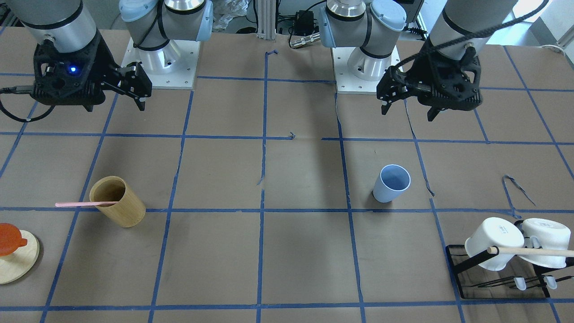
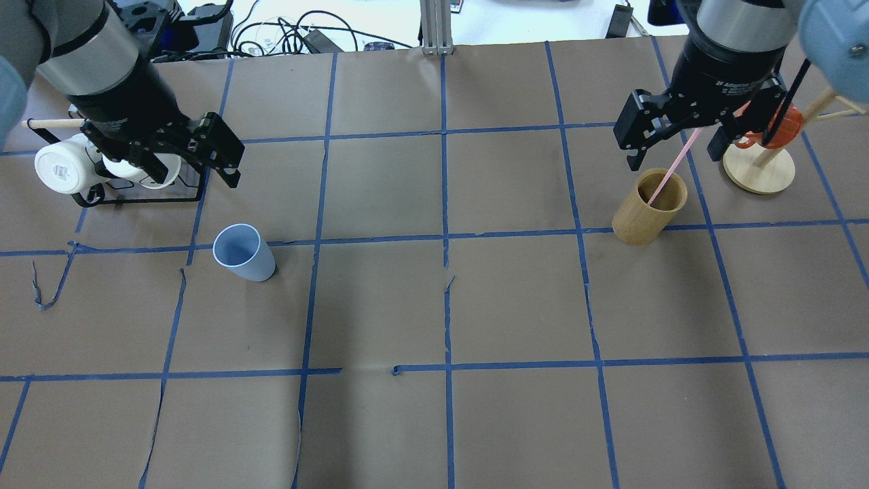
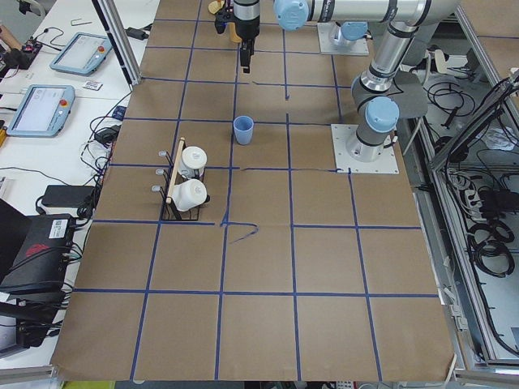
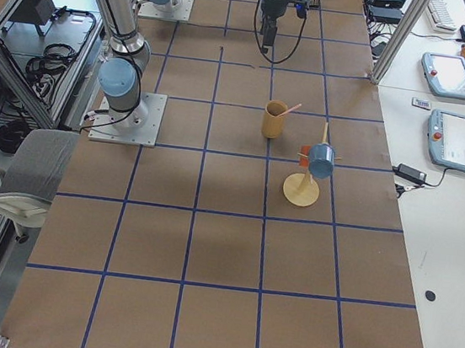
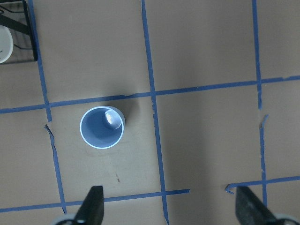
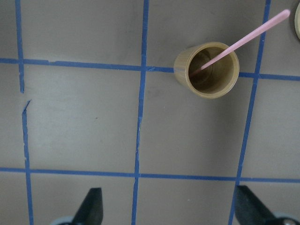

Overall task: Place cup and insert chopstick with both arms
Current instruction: 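Lower the left gripper onto the blue cup while the right descends to the chopstick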

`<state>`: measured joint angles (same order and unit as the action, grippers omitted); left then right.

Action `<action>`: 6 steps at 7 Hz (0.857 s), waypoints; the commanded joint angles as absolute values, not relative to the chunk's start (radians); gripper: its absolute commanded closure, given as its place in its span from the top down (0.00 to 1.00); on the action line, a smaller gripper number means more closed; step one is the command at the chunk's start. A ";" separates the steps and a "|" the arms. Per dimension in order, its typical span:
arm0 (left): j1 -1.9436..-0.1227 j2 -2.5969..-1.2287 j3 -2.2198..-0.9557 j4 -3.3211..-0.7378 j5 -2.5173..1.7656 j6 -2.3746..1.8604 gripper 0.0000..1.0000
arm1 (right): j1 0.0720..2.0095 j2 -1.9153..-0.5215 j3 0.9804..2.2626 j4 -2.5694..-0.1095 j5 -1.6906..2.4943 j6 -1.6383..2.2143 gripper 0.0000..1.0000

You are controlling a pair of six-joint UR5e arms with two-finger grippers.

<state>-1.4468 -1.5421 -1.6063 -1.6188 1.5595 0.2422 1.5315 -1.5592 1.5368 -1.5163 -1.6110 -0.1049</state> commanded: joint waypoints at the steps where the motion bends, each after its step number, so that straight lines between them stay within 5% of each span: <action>1: -1.374 -1.569 -1.647 -1.624 1.560 0.317 1.00 | 1.510 -1.528 1.548 -1.617 -1.627 -0.091 1.00; 3: -1.394 -1.633 -1.771 -1.450 1.555 0.313 1.00 | 1.369 -1.516 1.571 -1.632 -1.602 -0.094 1.00; 5: -1.439 -1.684 -1.914 -1.196 1.560 0.313 1.00 | 1.324 -1.461 1.674 -1.940 -1.554 -0.092 1.00; 6: -1.450 -1.701 -1.920 -1.174 1.560 0.313 0.92 | 1.322 -1.450 1.772 -2.051 -1.508 -0.089 0.86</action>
<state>-1.4298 -1.6781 -1.8879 -1.2402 1.5586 0.3128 1.3326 -1.4692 1.6729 -1.8976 -1.5498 -0.0915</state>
